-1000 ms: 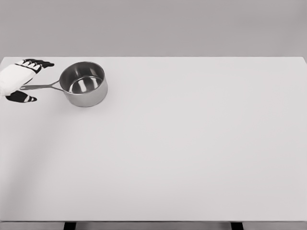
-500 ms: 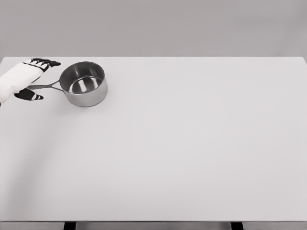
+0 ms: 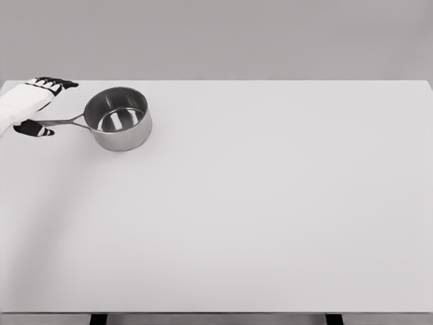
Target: Rotate pot handle
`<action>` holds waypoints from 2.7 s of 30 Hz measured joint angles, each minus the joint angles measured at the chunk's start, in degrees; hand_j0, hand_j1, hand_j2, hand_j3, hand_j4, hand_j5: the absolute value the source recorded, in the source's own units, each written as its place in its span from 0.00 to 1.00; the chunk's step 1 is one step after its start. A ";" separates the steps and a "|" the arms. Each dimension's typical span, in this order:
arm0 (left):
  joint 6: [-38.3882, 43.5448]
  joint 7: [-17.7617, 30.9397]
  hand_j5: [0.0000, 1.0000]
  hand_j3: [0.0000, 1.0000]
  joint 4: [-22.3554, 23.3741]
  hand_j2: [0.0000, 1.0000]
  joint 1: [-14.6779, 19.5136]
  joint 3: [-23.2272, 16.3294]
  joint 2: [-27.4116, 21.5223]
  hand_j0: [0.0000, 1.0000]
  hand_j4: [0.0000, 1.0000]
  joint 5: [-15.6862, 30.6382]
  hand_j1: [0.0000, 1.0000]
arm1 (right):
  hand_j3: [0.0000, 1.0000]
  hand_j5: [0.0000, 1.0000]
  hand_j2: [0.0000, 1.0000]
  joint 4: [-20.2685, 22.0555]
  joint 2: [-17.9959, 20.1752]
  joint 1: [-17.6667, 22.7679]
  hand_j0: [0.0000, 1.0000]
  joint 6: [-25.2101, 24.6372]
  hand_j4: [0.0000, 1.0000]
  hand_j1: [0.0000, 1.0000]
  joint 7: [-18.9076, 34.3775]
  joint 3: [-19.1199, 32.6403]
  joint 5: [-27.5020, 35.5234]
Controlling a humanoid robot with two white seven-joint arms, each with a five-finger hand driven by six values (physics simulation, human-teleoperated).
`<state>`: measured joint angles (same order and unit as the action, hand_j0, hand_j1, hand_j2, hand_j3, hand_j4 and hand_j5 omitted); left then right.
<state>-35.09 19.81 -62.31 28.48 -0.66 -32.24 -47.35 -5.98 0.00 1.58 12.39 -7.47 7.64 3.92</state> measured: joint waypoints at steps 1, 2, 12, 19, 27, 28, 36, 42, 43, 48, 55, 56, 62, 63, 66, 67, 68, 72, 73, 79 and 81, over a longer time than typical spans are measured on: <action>-0.01 0.00 1.00 1.00 0.48 1.00 0.00 0.00 -0.03 1.00 1.00 -0.10 1.00 | 1.00 1.00 1.00 0.00 0.00 0.00 1.00 0.00 1.00 1.00 0.00 0.00 0.00; -0.01 0.00 1.00 1.00 0.82 1.00 0.09 0.00 -0.06 1.00 1.00 -0.17 1.00 | 1.00 1.00 1.00 0.00 0.00 0.00 1.00 0.00 1.00 1.00 0.00 0.00 0.00; -0.01 -0.03 1.00 1.00 3.05 1.00 1.14 0.02 -0.53 1.00 1.00 -0.31 1.00 | 1.00 1.00 1.00 0.00 0.00 0.00 1.00 0.00 1.00 1.00 0.00 0.00 0.00; 0.00 -0.08 1.00 1.00 3.82 1.00 2.46 0.01 -0.46 1.00 1.00 -0.81 1.00 | 1.00 1.00 1.00 0.00 0.00 0.00 1.00 0.00 1.00 1.00 0.00 0.00 0.00; -0.01 -0.08 1.00 1.00 4.85 1.00 3.25 0.01 -0.26 1.00 1.00 -1.78 1.00 | 1.00 1.00 1.00 0.00 0.00 0.00 1.00 0.00 1.00 1.00 0.00 0.00 0.00; -0.01 -0.08 1.00 1.00 4.90 1.00 3.25 0.00 -0.25 1.00 1.00 -1.86 1.00 | 1.00 1.00 1.00 0.00 0.00 0.00 1.00 0.00 1.00 1.00 0.00 0.00 0.00; -0.01 -0.16 1.00 1.00 6.13 1.00 4.48 -0.05 0.00 1.00 1.00 -2.52 1.00 | 1.00 1.00 1.00 0.00 0.00 0.00 1.00 0.00 1.00 1.00 0.00 0.00 0.00; -0.01 -0.16 1.00 1.00 6.67 1.00 5.01 -0.09 0.17 1.00 1.00 -3.03 1.00 | 1.00 1.00 1.00 0.00 0.00 0.00 1.00 0.00 1.00 1.00 0.00 0.00 0.00; -0.01 -0.16 1.00 1.00 6.73 1.00 5.10 -0.09 0.18 1.00 1.00 -3.06 1.00 | 1.00 1.00 1.00 0.00 0.00 0.00 1.00 0.00 1.00 1.00 0.00 0.00 0.00; -0.01 -0.16 1.00 1.00 7.08 1.00 5.80 -0.11 0.20 1.00 1.00 -3.35 1.00 | 1.00 1.00 1.00 0.00 0.00 0.00 1.00 0.00 1.00 1.00 0.00 0.00 0.00; -0.01 -0.17 1.00 1.00 8.17 1.00 6.68 -0.18 0.34 1.00 1.00 -3.88 1.00 | 1.00 1.00 1.00 0.00 0.00 0.00 1.00 0.00 1.00 1.00 0.00 0.00 0.00; -0.02 -0.16 1.00 1.00 8.25 1.00 6.59 -0.18 0.35 1.00 1.00 -3.92 1.00 | 1.00 1.00 1.00 0.00 0.00 0.00 1.00 0.00 1.00 1.00 0.00 0.00 0.00; 0.00 -0.19 1.00 1.00 9.49 1.00 7.47 -0.11 0.25 1.00 1.00 -3.99 1.00 | 1.00 1.00 1.00 0.00 0.00 0.00 1.00 0.00 1.00 1.00 0.00 0.00 0.00; -0.01 -0.22 1.00 1.00 10.07 1.00 7.47 -0.11 0.25 1.00 1.00 -4.07 1.00 | 1.00 1.00 1.00 0.00 0.00 0.00 1.00 0.00 1.00 1.00 0.00 0.00 0.00; -0.02 -0.44 1.00 1.00 10.99 1.00 7.82 -0.11 0.28 1.00 1.00 -4.26 1.00 | 1.00 1.00 1.00 0.00 0.00 0.00 1.00 0.00 1.00 1.00 0.00 0.00 0.00; -0.01 -0.49 1.00 1.00 11.17 1.00 7.91 -0.11 0.28 1.00 1.00 -4.33 1.00 | 1.00 1.00 1.00 0.00 0.00 0.00 1.00 0.00 1.00 1.00 0.00 0.00 0.00; -0.01 -0.53 1.00 1.00 11.30 1.00 8.00 -0.11 0.28 1.00 1.00 -4.43 1.00 | 1.00 1.00 1.00 0.00 0.00 0.00 1.00 0.00 1.00 1.00 0.00 0.00 0.00; -0.01 -0.59 1.00 1.00 11.54 1.00 8.52 -0.11 0.31 1.00 1.00 -4.68 1.00 | 1.00 1.00 1.00 0.00 0.00 0.00 1.00 0.00 1.00 1.00 0.00 0.00 0.00; -0.01 -0.60 1.00 1.00 11.56 1.00 8.61 -0.11 0.31 1.00 1.00 -4.71 1.00 | 1.00 1.00 1.00 0.00 0.00 0.00 1.00 0.00 1.00 1.00 0.00 0.00 0.00; -0.01 -0.61 1.00 1.00 11.79 1.00 9.49 -0.12 0.37 1.00 1.00 -4.87 1.00 | 1.00 1.00 1.00 0.00 0.00 0.00 1.00 0.00 1.00 1.00 0.00 0.00 0.00; -0.01 -0.61 1.00 1.00 11.98 1.00 9.49 -0.16 0.37 1.00 1.00 -5.05 1.00 | 1.00 1.00 1.00 0.00 0.00 0.00 1.00 0.00 1.00 1.00 0.00 0.00 0.00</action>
<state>-35.10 19.20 -50.33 37.97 -0.82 -31.87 -52.40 -5.98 0.00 1.58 12.39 -7.47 7.64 3.92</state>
